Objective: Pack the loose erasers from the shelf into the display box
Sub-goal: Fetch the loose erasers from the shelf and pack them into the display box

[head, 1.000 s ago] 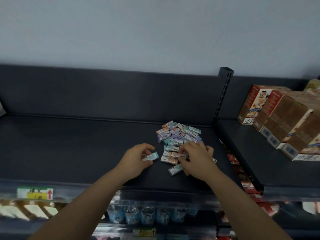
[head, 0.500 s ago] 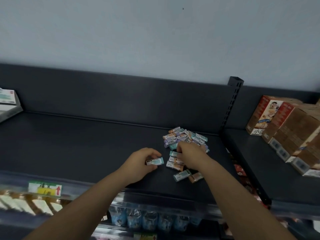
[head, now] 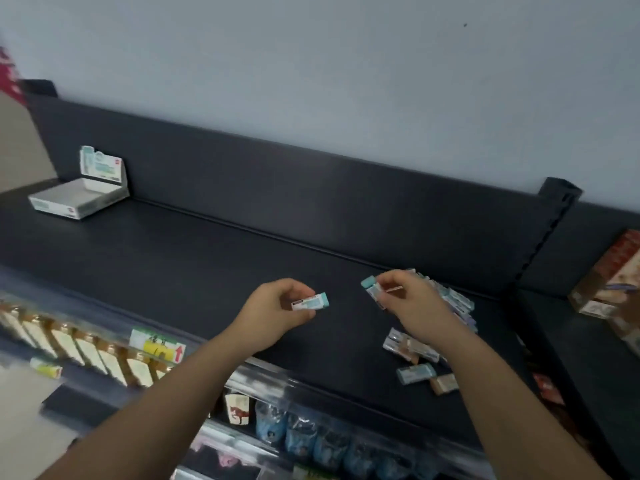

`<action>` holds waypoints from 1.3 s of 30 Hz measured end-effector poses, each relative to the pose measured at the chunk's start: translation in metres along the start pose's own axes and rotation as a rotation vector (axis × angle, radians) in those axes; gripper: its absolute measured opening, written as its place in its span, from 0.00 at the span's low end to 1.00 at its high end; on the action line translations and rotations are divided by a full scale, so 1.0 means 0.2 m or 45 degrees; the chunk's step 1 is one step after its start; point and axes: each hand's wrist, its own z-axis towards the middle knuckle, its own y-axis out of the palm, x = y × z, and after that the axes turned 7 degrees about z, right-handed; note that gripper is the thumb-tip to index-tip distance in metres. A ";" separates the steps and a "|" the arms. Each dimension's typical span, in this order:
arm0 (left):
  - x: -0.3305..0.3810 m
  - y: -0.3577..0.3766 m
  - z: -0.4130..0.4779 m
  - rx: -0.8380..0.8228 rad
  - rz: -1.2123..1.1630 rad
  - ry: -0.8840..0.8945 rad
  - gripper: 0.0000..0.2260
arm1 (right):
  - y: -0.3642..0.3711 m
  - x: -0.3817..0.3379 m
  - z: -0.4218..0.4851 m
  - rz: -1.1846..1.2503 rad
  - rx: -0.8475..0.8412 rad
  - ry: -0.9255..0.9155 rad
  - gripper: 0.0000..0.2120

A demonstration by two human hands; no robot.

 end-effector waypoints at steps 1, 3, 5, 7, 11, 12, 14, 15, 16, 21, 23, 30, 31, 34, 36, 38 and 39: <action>-0.02 -0.04 -0.01 0.028 -0.030 -0.005 0.10 | 0.06 -0.04 0.00 0.117 -0.027 0.010 0.07; -0.05 -0.14 -0.03 0.071 -0.070 -0.019 0.09 | 0.18 -0.11 0.01 0.307 -0.088 0.031 0.08; -0.09 -0.26 -0.06 0.118 -0.068 -0.021 0.09 | 0.31 -0.20 0.03 0.429 -0.132 0.020 0.11; -0.12 -0.39 -0.09 0.157 -0.031 -0.007 0.09 | 0.45 -0.29 0.05 0.469 -0.176 -0.023 0.17; -0.25 -0.73 -0.14 0.223 0.032 0.008 0.10 | 0.76 -0.48 0.08 0.442 -0.246 -0.100 0.16; -0.29 -0.82 -0.15 0.234 0.037 0.002 0.10 | 0.84 -0.53 0.10 0.437 -0.241 -0.102 0.14; -0.36 -1.02 -0.17 0.257 0.071 0.001 0.11 | 1.02 -0.64 0.13 0.449 -0.225 -0.096 0.12; -0.40 -1.12 -0.18 0.263 0.085 0.007 0.11 | 1.11 -0.69 0.15 0.472 -0.222 -0.079 0.11; -0.43 -1.23 -0.19 0.264 0.087 0.000 0.11 | 1.21 -0.75 0.17 0.507 -0.223 -0.050 0.11; -0.62 -1.73 -0.24 0.254 0.093 -0.016 0.12 | 1.67 -1.00 0.25 0.646 -0.192 0.008 0.09; -0.70 -1.90 -0.25 0.253 0.124 -0.032 0.13 | 1.82 -1.08 0.27 0.671 -0.181 0.011 0.09; -0.95 -2.26 -0.26 0.210 0.356 -0.049 0.14 | 2.18 -1.23 0.31 0.498 -0.175 0.001 0.11; -0.98 -2.29 -0.24 0.224 0.369 -0.058 0.14 | 2.21 -1.25 0.33 0.482 -0.174 0.003 0.11; -1.05 -2.36 -0.18 0.260 0.348 -0.083 0.13 | 2.27 -1.30 0.41 0.505 -0.162 0.016 0.11; -1.08 -2.39 -0.12 0.269 0.325 -0.063 0.13 | 2.30 -1.32 0.48 0.544 -0.151 0.025 0.11; -1.10 -2.41 -0.04 0.243 0.292 -0.024 0.12 | 2.34 -1.35 0.55 0.585 -0.148 0.029 0.10; -1.11 -2.43 0.00 0.219 0.280 -0.004 0.13 | 2.35 -1.35 0.60 0.597 -0.147 0.025 0.10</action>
